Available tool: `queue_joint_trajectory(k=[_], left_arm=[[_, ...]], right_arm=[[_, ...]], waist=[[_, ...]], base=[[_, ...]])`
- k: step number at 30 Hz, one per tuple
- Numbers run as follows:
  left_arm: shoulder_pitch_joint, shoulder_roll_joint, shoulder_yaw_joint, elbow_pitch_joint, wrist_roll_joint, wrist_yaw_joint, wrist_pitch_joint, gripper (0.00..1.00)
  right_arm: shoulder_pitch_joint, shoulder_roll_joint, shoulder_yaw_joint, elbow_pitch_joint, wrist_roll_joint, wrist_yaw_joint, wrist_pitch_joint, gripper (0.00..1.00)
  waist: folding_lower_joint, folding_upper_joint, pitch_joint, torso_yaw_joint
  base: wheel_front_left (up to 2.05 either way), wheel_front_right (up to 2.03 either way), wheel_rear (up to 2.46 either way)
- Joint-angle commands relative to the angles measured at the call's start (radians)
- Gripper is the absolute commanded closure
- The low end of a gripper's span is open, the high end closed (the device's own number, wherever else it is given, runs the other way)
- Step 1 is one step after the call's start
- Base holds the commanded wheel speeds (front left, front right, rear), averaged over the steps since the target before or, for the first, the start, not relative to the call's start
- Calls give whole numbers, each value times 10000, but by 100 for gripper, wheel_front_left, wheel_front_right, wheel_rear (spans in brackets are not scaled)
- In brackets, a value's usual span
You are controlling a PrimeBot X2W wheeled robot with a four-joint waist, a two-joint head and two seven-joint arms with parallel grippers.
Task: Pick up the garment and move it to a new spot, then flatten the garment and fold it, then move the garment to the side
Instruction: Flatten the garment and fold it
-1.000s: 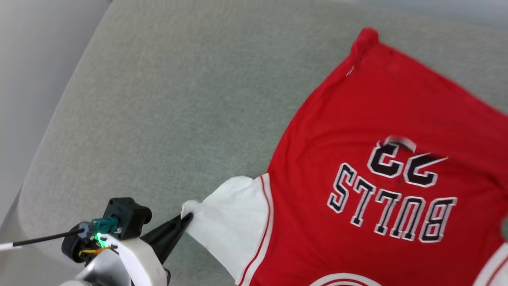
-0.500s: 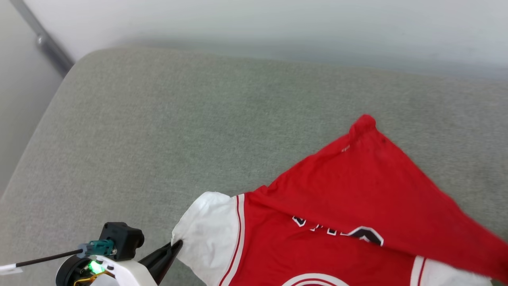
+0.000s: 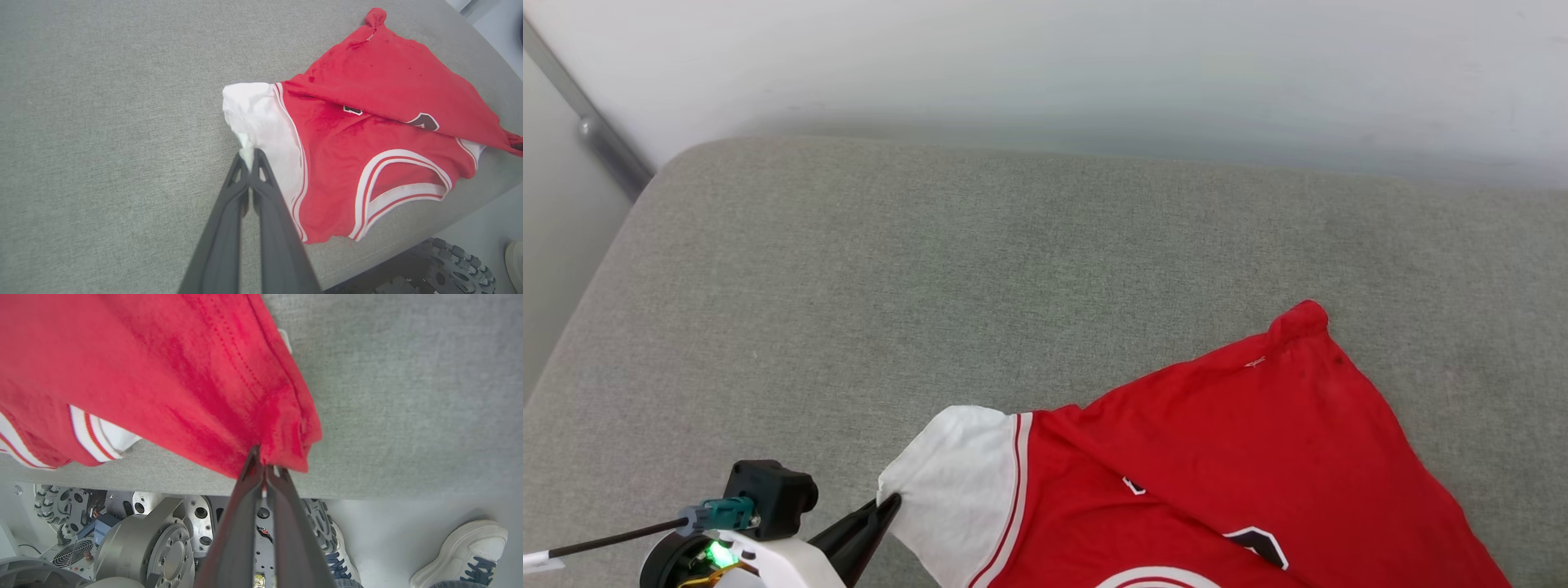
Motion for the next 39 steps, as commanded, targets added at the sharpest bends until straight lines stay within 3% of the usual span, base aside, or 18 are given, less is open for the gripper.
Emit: queue_joint_trajectory(k=[1,2,12,19,29,39], left_arm=[[72,16,10,-30,35,21,-8,100],[84,20,3,-59,37,43,5,100],[139,121,46,-497,50,170,55,100],[-310,-4,-89,-701,262,-85,-34,100],[-1417,-447,-387,-712,571,-608,100,100],[-1977,-1030,-675,-94,616,-990,-84,100]], right_arm=[[-41,-23,-32,87,-38,-4,-125,54],[-111,-19,-41,209,-48,-4,-198,0],[-1586,-1432,552,-890,787,-4,-61,0],[-4155,-2190,1713,-1370,687,-4,866,0],[-7484,-2209,3377,747,-574,-4,2001,0],[-8207,-2707,4404,3122,-1438,-7,2131,0]], waist=[[2,0,-9,12],[2,0,-19,20],[2,0,190,389],[2,0,1001,1026],[2,0,2400,2046],[2,0,3131,2658]], base=[[0,0,0],[0,0,0],[0,0,0],[0,0,0],[0,0,0],[0,0,0]])
